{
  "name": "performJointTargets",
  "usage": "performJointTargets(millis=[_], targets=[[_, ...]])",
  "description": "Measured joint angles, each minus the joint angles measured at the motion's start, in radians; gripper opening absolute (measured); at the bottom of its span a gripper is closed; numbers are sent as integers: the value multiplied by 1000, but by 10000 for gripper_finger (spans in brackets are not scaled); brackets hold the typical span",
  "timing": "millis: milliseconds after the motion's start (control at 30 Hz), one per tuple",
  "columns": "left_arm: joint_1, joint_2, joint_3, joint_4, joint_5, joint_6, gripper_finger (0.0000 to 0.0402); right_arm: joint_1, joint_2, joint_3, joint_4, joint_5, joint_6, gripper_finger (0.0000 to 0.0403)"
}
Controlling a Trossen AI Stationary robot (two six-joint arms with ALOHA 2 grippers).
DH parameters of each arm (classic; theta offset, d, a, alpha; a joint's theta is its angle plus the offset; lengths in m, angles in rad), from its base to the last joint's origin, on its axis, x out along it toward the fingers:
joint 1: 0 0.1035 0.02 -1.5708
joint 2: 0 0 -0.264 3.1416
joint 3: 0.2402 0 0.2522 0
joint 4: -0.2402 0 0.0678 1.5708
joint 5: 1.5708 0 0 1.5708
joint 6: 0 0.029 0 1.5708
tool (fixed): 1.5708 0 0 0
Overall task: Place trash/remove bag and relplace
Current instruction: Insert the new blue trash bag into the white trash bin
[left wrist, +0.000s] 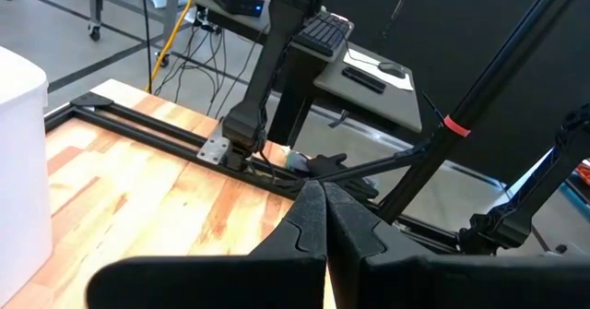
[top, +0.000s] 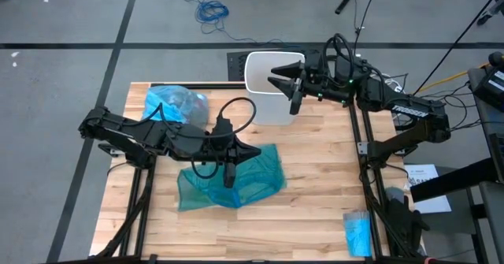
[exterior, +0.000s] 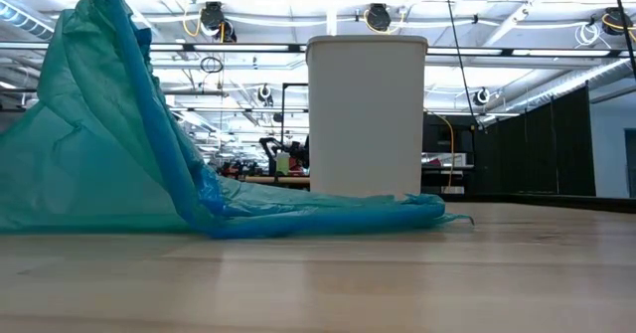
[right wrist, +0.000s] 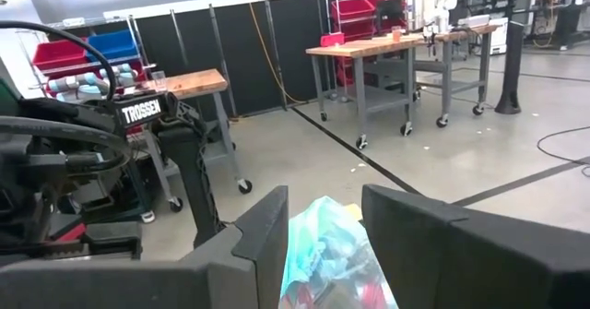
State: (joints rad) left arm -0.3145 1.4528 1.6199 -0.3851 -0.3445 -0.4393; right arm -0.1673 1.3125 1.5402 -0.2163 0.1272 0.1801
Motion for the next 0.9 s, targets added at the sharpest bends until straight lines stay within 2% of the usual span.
performJointTargets(millis=[900], targets=[[0, 0, 0, 0, 0, 0, 0, 0, 0, 0, -49, -2, 11, 132]])
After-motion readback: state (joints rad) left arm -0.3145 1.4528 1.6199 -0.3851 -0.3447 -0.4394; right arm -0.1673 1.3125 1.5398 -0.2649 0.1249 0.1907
